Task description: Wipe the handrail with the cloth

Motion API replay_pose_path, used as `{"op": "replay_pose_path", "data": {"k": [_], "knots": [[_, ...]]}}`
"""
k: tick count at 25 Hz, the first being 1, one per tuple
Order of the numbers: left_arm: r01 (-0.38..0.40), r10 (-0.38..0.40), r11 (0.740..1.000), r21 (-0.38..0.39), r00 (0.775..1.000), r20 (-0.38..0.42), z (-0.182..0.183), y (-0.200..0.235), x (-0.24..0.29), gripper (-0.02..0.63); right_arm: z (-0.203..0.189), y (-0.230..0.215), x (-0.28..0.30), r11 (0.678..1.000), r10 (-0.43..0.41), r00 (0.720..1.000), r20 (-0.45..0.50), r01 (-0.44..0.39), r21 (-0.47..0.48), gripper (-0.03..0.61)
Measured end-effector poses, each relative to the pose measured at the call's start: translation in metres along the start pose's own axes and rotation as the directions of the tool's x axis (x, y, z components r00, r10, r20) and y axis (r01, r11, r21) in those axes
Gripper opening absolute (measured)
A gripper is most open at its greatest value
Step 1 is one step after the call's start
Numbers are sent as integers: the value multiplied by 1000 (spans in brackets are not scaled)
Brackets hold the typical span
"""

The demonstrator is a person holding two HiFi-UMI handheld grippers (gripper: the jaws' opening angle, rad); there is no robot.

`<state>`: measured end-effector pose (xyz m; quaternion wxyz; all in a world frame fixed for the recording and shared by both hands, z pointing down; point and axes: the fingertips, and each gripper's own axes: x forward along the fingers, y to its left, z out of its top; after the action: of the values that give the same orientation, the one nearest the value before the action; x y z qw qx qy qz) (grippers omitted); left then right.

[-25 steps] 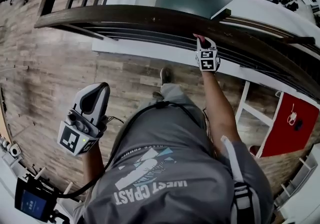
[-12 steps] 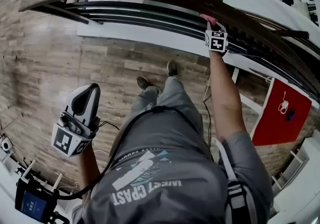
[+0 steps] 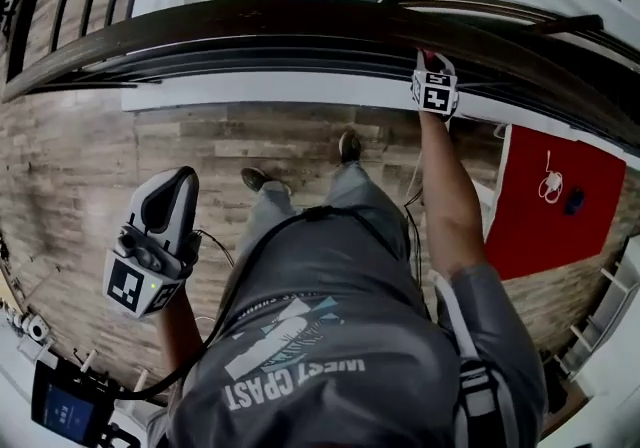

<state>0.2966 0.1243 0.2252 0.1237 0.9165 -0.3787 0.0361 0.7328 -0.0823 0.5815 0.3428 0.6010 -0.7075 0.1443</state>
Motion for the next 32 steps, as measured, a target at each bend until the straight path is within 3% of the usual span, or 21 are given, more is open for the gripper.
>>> {"op": "replay_pose_path", "data": {"k": [3,6,11,17,19,21,27,32], "knots": [[52,-53,999,-12,998,-16,1,-53,79,-1,-24,-69,-6,1000,-6,1000,5,6,11,41],[73,-73,997,-16,997,5,10,-86,125,0,-42,-126,-12,1000,-18,1000,-9,19,22,41],[63,-63,998,4,997,-48,7,-112,164,0,-67,-197,-20,998,-58,998,-31,58,5,41],[61,-61,998,5,997,-37,10,-125,174,0,-98,-234,-36,990,-130,990,-57,133,42,40],[56,-56,998,8,997,-48,6,-124,174,0,-93,-225,-34,984,-110,993,-34,113,139,40],[56,-56,998,8,997,-59,3,-124,175,0,-77,-198,-28,980,-47,999,13,44,192,41],[68,-68,998,-4,995,-71,2,-127,183,0,-13,-73,7,976,199,976,91,-206,74,41],[83,-82,997,4,992,-100,-3,-130,190,0,21,6,21,950,312,948,68,-311,-25,40]]}}
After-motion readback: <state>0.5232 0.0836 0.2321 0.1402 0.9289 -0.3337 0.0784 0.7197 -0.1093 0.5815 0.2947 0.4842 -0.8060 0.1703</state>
